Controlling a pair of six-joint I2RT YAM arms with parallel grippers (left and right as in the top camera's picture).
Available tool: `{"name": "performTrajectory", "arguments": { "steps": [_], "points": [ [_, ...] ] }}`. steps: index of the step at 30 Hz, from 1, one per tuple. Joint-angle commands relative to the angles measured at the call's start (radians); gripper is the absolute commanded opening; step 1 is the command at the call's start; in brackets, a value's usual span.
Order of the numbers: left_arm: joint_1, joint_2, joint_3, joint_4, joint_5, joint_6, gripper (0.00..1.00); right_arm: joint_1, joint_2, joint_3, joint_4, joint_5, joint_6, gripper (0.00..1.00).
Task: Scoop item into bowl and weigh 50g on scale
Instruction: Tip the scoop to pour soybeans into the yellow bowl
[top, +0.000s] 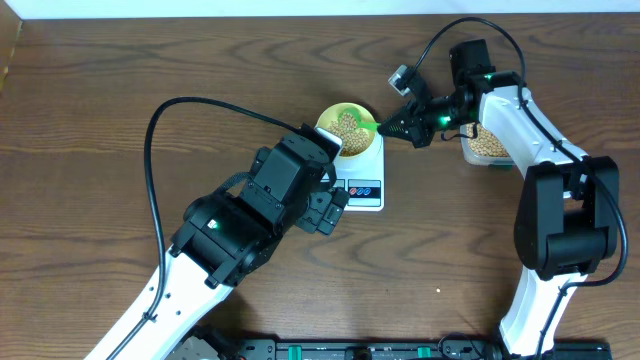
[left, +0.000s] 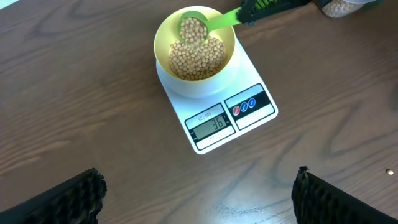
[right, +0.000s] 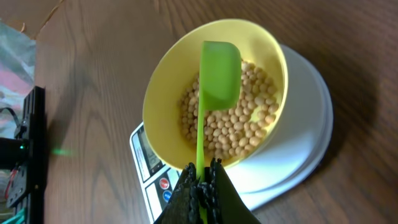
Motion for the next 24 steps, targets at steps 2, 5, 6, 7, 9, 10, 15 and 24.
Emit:
{"name": "performTrajectory", "arguments": {
  "steps": [2,5,6,7,9,10,15,24],
  "points": [
    [0.005,-0.005,0.006,-0.003,-0.009,-0.008,0.98,0.006,-0.003,0.019,-0.014,-0.006,-0.016,0.01],
    [0.005,-0.005,0.006,-0.003,-0.009,-0.008,0.98,0.006,-0.003,0.019,-0.014,-0.006,-0.016,0.01],
    [0.005,-0.005,0.006,-0.003,-0.009,-0.008,0.98,0.006,-0.005,0.02,-0.014,-0.006,-0.016,0.01],
    [0.005,-0.005,0.006,-0.003,-0.009,-0.008,0.98,0.006,-0.006,0.021,-0.014,-0.006,-0.016,0.01],
    [0.005,-0.005,0.006,-0.003,-0.009,-0.008,0.98,0.006,-0.013,0.021,-0.014,-0.005,-0.016,0.01],
    [0.005,-0.005,0.006,-0.003,-0.009,-0.008,0.98,0.006,-0.019,0.021,-0.014,-0.005,-0.016,0.01],
    [0.005,-0.005,0.006,-0.004,-0.009,-0.008,0.98,0.006,-0.045,0.021,-0.025,0.031,-0.016,0.01],
    [0.005,-0.005,0.006,-0.003,-0.009,-0.008,0.98,0.006,-0.058,0.021,-0.069,0.04,-0.051,0.01]
  ]
}}
